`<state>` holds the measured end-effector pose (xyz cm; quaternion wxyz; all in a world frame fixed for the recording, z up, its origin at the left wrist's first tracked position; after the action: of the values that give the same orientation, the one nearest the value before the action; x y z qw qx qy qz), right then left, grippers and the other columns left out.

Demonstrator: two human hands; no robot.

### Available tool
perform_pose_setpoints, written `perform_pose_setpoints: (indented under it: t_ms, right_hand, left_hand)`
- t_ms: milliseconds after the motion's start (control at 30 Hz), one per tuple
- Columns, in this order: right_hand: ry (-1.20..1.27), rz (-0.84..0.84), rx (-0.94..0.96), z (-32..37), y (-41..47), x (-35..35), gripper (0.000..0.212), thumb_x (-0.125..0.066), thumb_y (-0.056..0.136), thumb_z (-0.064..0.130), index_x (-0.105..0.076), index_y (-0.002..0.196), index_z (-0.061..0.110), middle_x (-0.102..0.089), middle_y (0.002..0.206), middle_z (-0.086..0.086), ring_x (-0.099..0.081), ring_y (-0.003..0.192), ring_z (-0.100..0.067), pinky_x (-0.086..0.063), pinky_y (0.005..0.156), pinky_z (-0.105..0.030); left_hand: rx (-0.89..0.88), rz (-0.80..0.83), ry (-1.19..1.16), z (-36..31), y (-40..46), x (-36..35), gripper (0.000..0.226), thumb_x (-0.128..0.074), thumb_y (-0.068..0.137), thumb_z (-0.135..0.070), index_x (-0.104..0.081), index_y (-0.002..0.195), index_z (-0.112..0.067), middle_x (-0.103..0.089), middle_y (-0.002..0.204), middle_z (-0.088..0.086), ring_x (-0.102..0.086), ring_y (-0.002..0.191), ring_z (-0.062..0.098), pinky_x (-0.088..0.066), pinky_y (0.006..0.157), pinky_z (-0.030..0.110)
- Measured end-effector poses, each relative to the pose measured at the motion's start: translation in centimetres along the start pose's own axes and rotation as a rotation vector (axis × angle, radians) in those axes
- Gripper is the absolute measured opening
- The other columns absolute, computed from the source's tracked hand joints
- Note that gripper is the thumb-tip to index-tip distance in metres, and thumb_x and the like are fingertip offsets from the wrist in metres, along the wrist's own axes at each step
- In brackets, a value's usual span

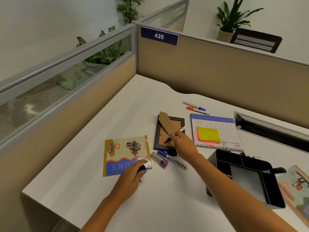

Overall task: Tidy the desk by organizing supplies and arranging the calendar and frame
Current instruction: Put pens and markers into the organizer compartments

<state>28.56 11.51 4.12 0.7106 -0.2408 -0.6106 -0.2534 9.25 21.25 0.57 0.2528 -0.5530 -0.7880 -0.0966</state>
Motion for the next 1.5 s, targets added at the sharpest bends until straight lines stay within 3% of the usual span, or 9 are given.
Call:
perform_pose_setpoints:
  t_ms: [133, 267, 433, 633, 767, 867, 1000, 1200, 1500]
  right_hand:
    - [-0.124, 0.051, 0.056, 0.5, 1.1, -1.0, 0.045, -0.069, 0.081, 0.02, -0.053, 0.123, 0.018, -0.048, 0.119, -0.009, -0.058, 0.1, -0.026, -0.054, 0.084, -0.033]
    - [-0.175, 0.024, 0.08, 0.5, 1.3, -1.2, 0.04, -0.071, 0.079, 0.025, -0.056, 0.114, 0.014, -0.046, 0.121, -0.01, -0.055, 0.104, -0.024, -0.053, 0.086, -0.034]
    - [-0.206, -0.083, 0.09, 0.2, 1.4, -0.3, 0.046, -0.086, 0.061, 0.02, -0.064, 0.101, 0.011, -0.064, 0.105, -0.009, -0.059, 0.099, -0.027, -0.053, 0.081, -0.036]
    - [0.144, -0.33, 0.098, 3.3, -1.0, 5.0, 0.034, -0.075, 0.075, 0.01, -0.061, 0.105, 0.006, -0.067, 0.1, -0.012, -0.065, 0.088, -0.025, -0.054, 0.076, -0.031]
    - [0.586, -0.285, -0.125, 3.3, -4.6, 6.5, 0.024, -0.053, 0.093, 0.017, -0.055, 0.116, 0.011, -0.057, 0.114, -0.001, -0.058, 0.095, -0.01, -0.042, 0.08, -0.007]
    - [0.683, -0.277, -0.153, 4.0, -7.5, 7.2, 0.023, -0.058, 0.09, 0.021, -0.061, 0.113, 0.018, -0.059, 0.11, 0.006, -0.057, 0.096, -0.006, -0.047, 0.08, -0.01]
    - [0.739, -0.289, -0.19, 4.9, -9.8, 8.4, 0.023, -0.062, 0.087, 0.022, -0.066, 0.11, 0.019, -0.062, 0.107, 0.005, -0.058, 0.097, -0.01, -0.053, 0.079, -0.021]
    - [0.751, -0.451, -0.263, 4.1, -11.7, 11.1, 0.025, -0.064, 0.086, 0.022, -0.067, 0.11, 0.017, -0.062, 0.104, 0.006, -0.059, 0.093, -0.008, -0.048, 0.075, -0.012]
    - [0.611, -0.42, -0.177, 4.5, -13.0, 12.3, 0.026, -0.065, 0.086, 0.022, -0.067, 0.112, 0.018, -0.065, 0.101, 0.001, -0.058, 0.088, -0.008, -0.044, 0.077, -0.008]
  left_hand:
    - [-0.049, -0.06, -0.073, -1.0, 0.7, 1.4, 0.025, -0.045, 0.097, -0.015, -0.047, 0.105, -0.039, -0.058, 0.1, -0.012, -0.059, 0.087, 0.007, -0.05, 0.07, 0.012]
    - [-0.003, -0.129, -0.187, -0.3, 2.3, 2.5, 0.013, -0.049, 0.094, -0.025, -0.049, 0.101, -0.036, -0.062, 0.104, 0.001, -0.061, 0.095, 0.013, -0.051, 0.073, 0.014]
    - [0.037, -0.144, -0.337, -0.4, 4.2, 2.9, 0.01, -0.05, 0.089, -0.034, -0.049, 0.099, -0.032, -0.065, 0.105, 0.002, -0.062, 0.1, 0.017, -0.054, 0.081, 0.026]
    - [0.173, -0.194, -0.554, -1.6, 6.2, 3.4, 0.01, -0.061, 0.086, -0.027, -0.063, 0.095, -0.023, -0.066, 0.098, 0.006, -0.06, 0.095, 0.021, -0.05, 0.085, 0.03]
    - [0.216, -0.129, -0.848, -3.9, 6.5, 3.5, 0.012, -0.058, 0.088, -0.02, -0.066, 0.095, -0.015, -0.065, 0.082, 0.003, -0.052, 0.072, 0.014, -0.048, 0.073, 0.025]
    - [0.186, -0.064, -0.998, -6.3, 6.2, 3.7, 0.014, -0.055, 0.088, -0.013, -0.064, 0.098, -0.008, -0.063, 0.082, 0.007, -0.056, 0.073, 0.012, -0.054, 0.067, 0.02]
    - [0.113, 0.031, -0.97, -9.0, 5.5, 3.5, 0.023, -0.056, 0.082, -0.019, -0.064, 0.101, -0.008, -0.065, 0.079, 0.004, -0.06, 0.069, 0.01, -0.055, 0.07, 0.022]
    - [0.063, 0.106, -0.878, -11.3, 4.8, 2.4, 0.02, -0.054, 0.086, -0.017, -0.064, 0.101, -0.01, -0.067, 0.078, 0.002, -0.061, 0.066, 0.009, -0.055, 0.069, 0.021]
    - [-0.122, 0.203, -0.523, -15.2, 3.5, 1.1, 0.02, -0.062, 0.074, -0.034, -0.066, 0.092, -0.026, -0.072, 0.084, -0.009, -0.068, 0.086, 0.009, -0.052, 0.068, 0.016]
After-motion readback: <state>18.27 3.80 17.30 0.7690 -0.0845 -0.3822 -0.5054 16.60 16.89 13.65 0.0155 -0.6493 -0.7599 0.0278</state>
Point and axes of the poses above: each hand's wrist, its own y-axis towards the middle knuckle, its own x-axis out of the back of the hand, z = x × y, the point moved 10 cm from there along y, towards the middle knuckle
